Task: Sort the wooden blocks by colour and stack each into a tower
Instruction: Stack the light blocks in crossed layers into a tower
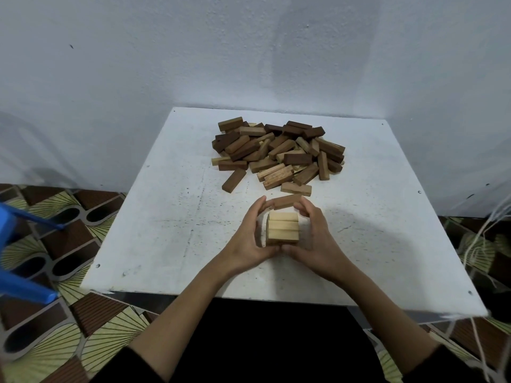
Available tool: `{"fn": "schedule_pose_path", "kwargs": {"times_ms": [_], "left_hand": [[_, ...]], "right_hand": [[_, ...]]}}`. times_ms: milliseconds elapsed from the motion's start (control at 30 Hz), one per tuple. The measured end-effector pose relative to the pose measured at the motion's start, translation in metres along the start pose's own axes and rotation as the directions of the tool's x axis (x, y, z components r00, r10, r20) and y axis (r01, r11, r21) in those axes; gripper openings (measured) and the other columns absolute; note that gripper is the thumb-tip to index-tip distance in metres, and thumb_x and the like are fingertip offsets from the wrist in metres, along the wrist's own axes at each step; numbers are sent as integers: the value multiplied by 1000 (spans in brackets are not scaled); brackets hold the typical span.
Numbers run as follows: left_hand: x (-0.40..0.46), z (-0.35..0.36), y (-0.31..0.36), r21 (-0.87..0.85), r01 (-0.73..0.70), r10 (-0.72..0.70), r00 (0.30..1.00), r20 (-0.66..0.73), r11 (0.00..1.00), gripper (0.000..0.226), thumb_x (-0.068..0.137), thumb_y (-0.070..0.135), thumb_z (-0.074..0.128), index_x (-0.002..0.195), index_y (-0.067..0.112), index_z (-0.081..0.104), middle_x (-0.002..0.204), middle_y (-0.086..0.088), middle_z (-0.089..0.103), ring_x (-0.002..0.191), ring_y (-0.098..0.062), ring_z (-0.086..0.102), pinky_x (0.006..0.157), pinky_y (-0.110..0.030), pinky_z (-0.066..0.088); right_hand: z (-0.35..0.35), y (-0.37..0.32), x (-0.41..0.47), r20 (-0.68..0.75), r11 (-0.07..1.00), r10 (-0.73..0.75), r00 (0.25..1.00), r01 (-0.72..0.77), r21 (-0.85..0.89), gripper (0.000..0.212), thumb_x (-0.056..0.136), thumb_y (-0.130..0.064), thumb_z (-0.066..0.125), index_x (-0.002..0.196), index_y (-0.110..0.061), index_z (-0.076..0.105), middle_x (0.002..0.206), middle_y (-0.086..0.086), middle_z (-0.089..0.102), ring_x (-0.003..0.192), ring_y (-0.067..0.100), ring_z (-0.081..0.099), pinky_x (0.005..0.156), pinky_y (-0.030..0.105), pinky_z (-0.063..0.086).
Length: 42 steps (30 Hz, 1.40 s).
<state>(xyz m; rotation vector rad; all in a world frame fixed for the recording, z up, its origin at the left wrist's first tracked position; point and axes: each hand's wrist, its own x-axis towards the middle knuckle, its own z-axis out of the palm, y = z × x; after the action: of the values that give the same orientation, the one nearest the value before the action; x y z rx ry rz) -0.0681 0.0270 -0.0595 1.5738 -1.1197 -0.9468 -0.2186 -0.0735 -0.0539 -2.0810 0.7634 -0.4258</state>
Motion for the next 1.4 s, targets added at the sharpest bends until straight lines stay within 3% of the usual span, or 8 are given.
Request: {"fn": "schedule_pose_path", "kwargs": {"times_ms": [167,333,467,767,1200,1400], "left_hand": [[-10,16,2,-8,24,-24,999,-35,1000,89,85,16,62,151,22,2,156,12,10,143,2,11,119,-31,16],[-12,19,0,75,-15,17,1000,-26,997,79,86,29,49,146,31,-3,159,9,5,144,-2,9,120,-33,13],[-13,21,-2,144,-25,30,999,-31,989,81,86,32,44,150,24,-6,160,7,1,145,-3,6,120,-33,11],[-12,22,-3,230,-10,20,999,-41,973,83,84,30,40,151,16,-5,160,1,3,146,-9,5,120,-38,11],[-13,24,-3,222,12,-1,999,-49,975,82,85,37,41,151,19,-4,160,3,5,146,-8,7,120,-37,12],[-14,23,-2,220,40,-30,998,-50,975,87,82,38,44,151,18,-4,160,3,5,146,-9,6,120,-38,12]], "right_hand": [[19,1,-11,-100,1000,18,995,-17,2,87,76,-63,51,144,-30,8,151,-1,21,137,11,20,112,33,22],[23,-1,-10,-93,997,10,996,-17,-76,96,74,-73,34,149,-19,7,156,3,16,141,13,14,116,41,18],[26,0,-11,-79,992,22,997,-32,-126,112,66,-91,21,150,-20,5,157,1,13,142,13,11,117,39,14],[28,0,-11,-79,974,-40,996,21,-227,94,80,-71,28,150,-11,10,154,7,22,141,18,19,116,42,19],[31,4,-10,-78,954,-71,994,44,-297,102,78,-79,17,150,-9,5,155,9,20,141,21,19,115,35,15],[29,2,-10,-68,966,-48,996,29,-258,103,76,-78,22,150,-8,4,155,10,19,141,21,17,114,35,14]]}}
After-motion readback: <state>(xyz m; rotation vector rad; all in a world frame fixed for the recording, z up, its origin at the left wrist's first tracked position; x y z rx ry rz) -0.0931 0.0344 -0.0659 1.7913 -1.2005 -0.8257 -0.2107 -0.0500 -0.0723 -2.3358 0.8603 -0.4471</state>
